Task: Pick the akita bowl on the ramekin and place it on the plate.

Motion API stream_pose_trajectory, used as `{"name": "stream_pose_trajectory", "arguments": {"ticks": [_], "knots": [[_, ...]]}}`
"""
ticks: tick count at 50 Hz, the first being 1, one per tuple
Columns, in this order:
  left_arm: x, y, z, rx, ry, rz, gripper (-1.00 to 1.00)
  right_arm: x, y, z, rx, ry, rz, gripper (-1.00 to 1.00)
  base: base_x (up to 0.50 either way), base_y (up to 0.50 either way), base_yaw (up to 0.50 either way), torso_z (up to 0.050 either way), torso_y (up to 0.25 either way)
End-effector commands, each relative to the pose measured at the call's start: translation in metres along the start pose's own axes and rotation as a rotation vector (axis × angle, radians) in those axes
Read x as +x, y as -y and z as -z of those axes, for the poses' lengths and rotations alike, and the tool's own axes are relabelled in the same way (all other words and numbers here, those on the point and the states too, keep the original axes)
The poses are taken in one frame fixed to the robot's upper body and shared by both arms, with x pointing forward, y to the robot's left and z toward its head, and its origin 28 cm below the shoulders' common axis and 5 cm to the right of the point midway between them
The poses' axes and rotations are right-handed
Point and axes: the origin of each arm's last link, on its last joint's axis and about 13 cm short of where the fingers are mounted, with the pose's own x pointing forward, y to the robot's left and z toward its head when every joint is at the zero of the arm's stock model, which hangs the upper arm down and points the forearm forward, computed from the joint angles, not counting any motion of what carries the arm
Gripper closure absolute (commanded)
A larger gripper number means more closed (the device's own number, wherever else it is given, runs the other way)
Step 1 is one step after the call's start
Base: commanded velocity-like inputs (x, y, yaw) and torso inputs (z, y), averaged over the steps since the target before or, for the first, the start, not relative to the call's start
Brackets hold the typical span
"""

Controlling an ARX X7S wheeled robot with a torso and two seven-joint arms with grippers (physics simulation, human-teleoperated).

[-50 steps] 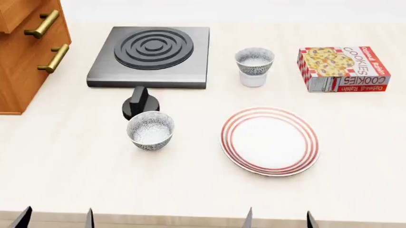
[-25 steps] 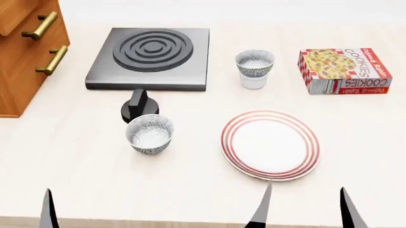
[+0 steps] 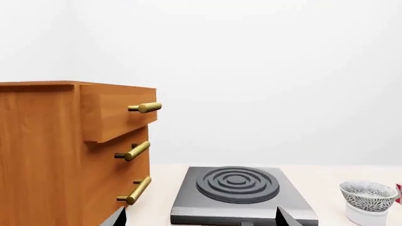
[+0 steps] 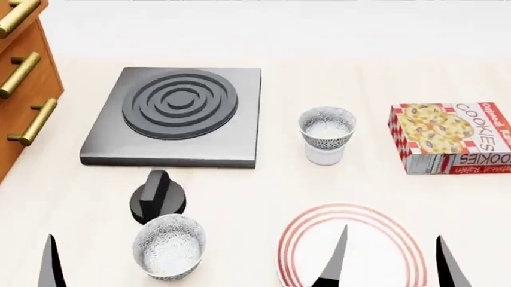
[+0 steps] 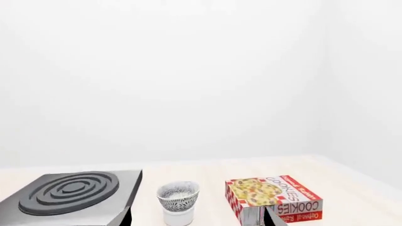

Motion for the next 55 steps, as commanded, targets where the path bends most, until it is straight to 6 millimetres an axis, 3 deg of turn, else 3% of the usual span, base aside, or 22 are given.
{"name": "stream_pose_trajectory", "arguments": {"ticks": [1, 26, 55], "knots": [[-0.0004, 0.0002, -0.0012, -0.007, 0.001, 0.001, -1.00, -0.0011, -0.0008, -0.0006, -0.006, -0.010, -0.010, -1.00, 0.50, 0.00, 0.00, 0.000, 0.000], [-0.0012, 0.0016, -0.0030, -0.007, -0.003, 0.013, -1.00, -0.0020, 0.0004, 0.0007, 0.022, -0.002, -0.001, -1.00, 0.48, 0.00, 0.00, 0.000, 0.001], [-0.0024, 0.0019, -0.0045, -0.018, -0.007, 0.029, -1.00, -0.0018, 0.0000, 0.0013, 0.013, -0.015, -0.009, -1.00, 0.00, 0.00, 0.00, 0.050, 0.000]]}}
